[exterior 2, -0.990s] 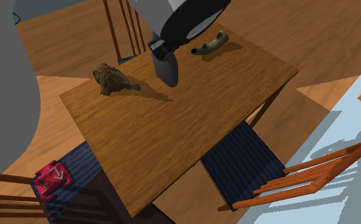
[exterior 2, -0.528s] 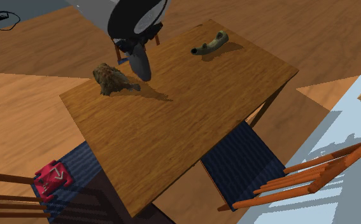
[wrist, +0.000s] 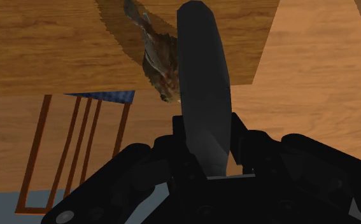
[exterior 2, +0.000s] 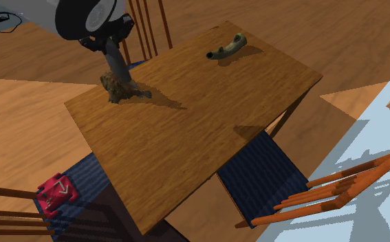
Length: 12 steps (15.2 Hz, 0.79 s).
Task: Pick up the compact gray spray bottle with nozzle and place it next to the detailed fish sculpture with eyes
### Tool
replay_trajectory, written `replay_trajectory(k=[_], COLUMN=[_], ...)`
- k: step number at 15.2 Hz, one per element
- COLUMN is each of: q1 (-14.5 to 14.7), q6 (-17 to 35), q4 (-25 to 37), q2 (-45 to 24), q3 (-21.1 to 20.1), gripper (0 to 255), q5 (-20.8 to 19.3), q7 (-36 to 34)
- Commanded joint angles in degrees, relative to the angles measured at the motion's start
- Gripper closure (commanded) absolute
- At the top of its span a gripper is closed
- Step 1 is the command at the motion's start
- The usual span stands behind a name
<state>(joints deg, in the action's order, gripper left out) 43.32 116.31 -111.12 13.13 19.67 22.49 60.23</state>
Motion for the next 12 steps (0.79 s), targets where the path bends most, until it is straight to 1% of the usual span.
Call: replay_trajectory(k=[1, 7, 12], q1=[1.03, 3.94, 6.38], q6=[1.76, 5.74, 8.42], q4=[-0.67, -0.21, 2.06], q2=[0.15, -1.39, -4.21], q3=[-2.1, -7.57, -11.73], gripper=[255, 255, 255], q5=[-0.41, -1.51, -2.84], q7=[-2.91, -10.79, -17.43])
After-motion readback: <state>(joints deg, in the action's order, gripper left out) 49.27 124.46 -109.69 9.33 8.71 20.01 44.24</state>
